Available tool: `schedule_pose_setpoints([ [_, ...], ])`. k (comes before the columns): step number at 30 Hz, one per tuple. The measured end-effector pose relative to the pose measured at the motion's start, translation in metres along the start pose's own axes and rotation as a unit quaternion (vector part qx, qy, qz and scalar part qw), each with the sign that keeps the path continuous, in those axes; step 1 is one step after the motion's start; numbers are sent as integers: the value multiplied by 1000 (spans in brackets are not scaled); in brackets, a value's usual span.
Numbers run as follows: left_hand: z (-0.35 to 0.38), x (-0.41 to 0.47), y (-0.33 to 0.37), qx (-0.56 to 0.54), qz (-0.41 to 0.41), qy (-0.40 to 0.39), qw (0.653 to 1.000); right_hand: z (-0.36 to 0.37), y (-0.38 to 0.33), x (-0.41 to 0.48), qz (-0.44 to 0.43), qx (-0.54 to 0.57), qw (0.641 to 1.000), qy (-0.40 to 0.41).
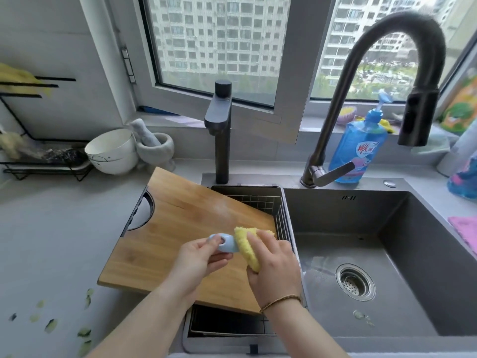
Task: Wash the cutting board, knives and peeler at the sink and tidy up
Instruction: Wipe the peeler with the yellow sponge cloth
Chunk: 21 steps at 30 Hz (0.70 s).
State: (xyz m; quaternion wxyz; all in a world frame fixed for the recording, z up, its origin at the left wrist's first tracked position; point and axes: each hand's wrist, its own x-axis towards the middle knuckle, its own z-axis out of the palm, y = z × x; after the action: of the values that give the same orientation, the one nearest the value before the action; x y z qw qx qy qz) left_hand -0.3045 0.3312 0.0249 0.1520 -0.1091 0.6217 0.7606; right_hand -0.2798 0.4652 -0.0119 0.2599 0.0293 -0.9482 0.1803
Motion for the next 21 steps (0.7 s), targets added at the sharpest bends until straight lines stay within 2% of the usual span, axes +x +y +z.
schedule_pose_setpoints([
  [4, 0, 5, 8, -12, 17, -10, 1000, 4, -3, -1, -49, 18, 997, 52],
  [9, 7, 6, 1, -23, 21, 10, 999, 4, 11, 9, 9, -10, 1000, 12],
  [13, 5, 8, 4, -32, 39, -7, 999, 6, -5, 2, -64, -4, 996, 65],
  [15, 5, 6, 5, -30, 72, 0, 997, 7, -6, 6, -49, -2, 997, 51],
  [17, 4, 4, 3, -22, 125, 30, 991, 4, 0, 14, 16, 25, 999, 15],
  [19, 2, 0, 3, 45, 204, 51, 977, -3, 6, 21, 152, 137, 978, -24],
  [20, -1, 0, 2, 106, 258, 56, 959, -7, 7, 25, 231, 245, 940, -52],
  [21, -5, 0, 1, 178, 318, 58, 929, -12, 8, 29, 299, 349, 886, -64],
])
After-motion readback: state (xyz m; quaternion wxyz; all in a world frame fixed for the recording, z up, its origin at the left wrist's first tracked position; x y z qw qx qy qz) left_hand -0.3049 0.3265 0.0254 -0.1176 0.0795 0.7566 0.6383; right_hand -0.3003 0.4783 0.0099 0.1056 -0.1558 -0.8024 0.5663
